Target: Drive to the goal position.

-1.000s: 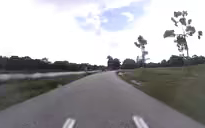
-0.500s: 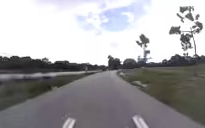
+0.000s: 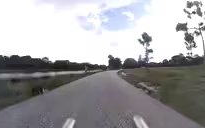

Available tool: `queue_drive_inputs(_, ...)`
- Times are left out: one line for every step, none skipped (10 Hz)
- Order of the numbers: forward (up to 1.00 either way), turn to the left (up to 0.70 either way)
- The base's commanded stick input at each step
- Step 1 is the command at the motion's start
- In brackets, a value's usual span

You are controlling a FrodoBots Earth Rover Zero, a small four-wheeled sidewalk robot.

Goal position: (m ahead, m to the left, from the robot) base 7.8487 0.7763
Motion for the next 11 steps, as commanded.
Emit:
queue_drive_inputs(0.85, 0.0)
queue_drive_inputs(0.85, 0.0)
queue_drive_inputs(0.85, 0.0)
queue_drive_inputs(0.85, 0.0)
queue_drive_inputs(0.85, 0.0)
queue_drive_inputs(0.85, 0.0)
queue_drive_inputs(0.85, 0.0)
queue_drive_inputs(0.85, 0.0)
queue_drive_inputs(0.85, 0.0)
queue_drive_inputs(0.85, 0.0)
queue_drive_inputs(0.85, 0.0)
